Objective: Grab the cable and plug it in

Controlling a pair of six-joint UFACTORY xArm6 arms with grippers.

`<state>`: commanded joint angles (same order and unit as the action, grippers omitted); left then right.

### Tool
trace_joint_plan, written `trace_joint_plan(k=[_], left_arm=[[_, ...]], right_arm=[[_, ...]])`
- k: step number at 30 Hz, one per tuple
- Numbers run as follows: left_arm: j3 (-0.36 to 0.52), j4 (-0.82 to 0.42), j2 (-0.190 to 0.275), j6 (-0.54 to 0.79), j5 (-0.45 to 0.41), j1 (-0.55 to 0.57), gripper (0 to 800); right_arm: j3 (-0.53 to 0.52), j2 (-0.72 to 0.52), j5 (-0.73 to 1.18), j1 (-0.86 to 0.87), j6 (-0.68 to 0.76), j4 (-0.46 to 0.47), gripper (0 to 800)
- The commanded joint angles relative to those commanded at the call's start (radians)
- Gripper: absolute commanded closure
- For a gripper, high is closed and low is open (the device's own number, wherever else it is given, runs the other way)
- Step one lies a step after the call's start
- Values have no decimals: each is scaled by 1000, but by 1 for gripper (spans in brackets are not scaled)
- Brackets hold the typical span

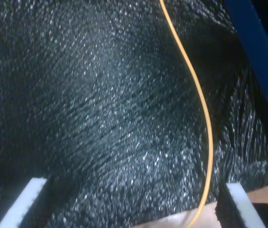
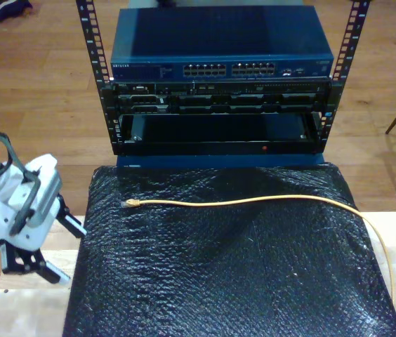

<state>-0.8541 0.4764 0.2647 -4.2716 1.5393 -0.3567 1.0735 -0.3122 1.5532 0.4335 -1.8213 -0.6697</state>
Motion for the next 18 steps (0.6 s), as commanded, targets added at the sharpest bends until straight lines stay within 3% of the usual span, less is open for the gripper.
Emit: trace_joint_plan(k=[6, 18], left_arm=[[-61, 0, -46, -6, -2, 0, 0], [-71, 0, -66, -6, -61, -3, 0]], right_arm=[[2, 15, -89, -77, 41, 2, 4], [26, 52, -222, -250, 137, 6, 4]])
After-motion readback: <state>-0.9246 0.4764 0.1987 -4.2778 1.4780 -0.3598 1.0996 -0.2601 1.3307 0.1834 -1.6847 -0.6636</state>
